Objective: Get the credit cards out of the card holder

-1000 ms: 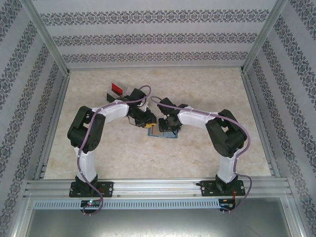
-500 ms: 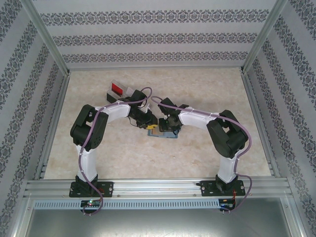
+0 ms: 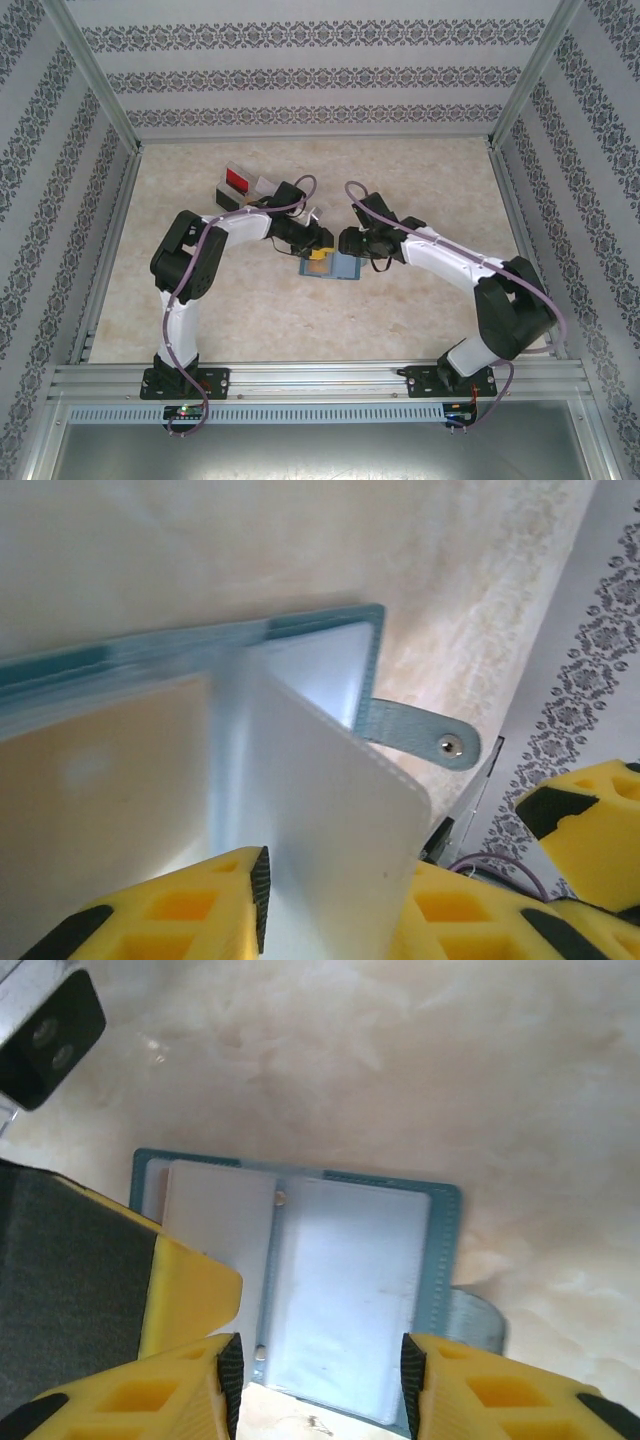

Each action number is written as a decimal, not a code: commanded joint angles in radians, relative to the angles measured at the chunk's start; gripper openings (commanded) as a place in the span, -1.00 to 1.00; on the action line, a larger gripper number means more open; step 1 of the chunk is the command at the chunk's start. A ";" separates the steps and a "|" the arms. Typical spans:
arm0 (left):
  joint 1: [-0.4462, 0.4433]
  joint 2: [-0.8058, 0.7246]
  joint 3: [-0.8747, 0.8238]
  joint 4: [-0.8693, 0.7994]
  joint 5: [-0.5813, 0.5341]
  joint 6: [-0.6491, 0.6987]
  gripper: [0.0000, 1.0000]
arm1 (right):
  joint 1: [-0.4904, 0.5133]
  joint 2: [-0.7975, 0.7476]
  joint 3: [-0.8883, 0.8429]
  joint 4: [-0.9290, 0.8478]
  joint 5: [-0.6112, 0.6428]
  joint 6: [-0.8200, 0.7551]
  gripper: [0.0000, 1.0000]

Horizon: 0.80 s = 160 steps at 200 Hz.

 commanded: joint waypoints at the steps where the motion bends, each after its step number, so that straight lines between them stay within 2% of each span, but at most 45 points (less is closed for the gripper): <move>1: -0.035 0.029 0.050 0.057 0.038 -0.033 -0.27 | -0.013 -0.043 -0.048 0.034 0.044 0.036 -0.03; 41: -0.041 0.056 0.062 0.053 0.015 -0.048 -0.15 | -0.016 -0.060 -0.055 0.048 0.037 0.035 -0.02; 79: 0.004 -0.026 0.034 -0.007 -0.047 -0.007 -0.12 | 0.007 -0.021 -0.024 0.046 0.003 0.008 -0.03; 129: 0.084 -0.145 -0.077 -0.062 -0.229 -0.024 -0.10 | 0.068 0.135 0.080 0.028 -0.046 0.007 0.00; 160: 0.126 -0.181 -0.132 -0.065 -0.245 -0.028 -0.03 | 0.084 0.230 0.137 0.009 -0.061 0.015 0.01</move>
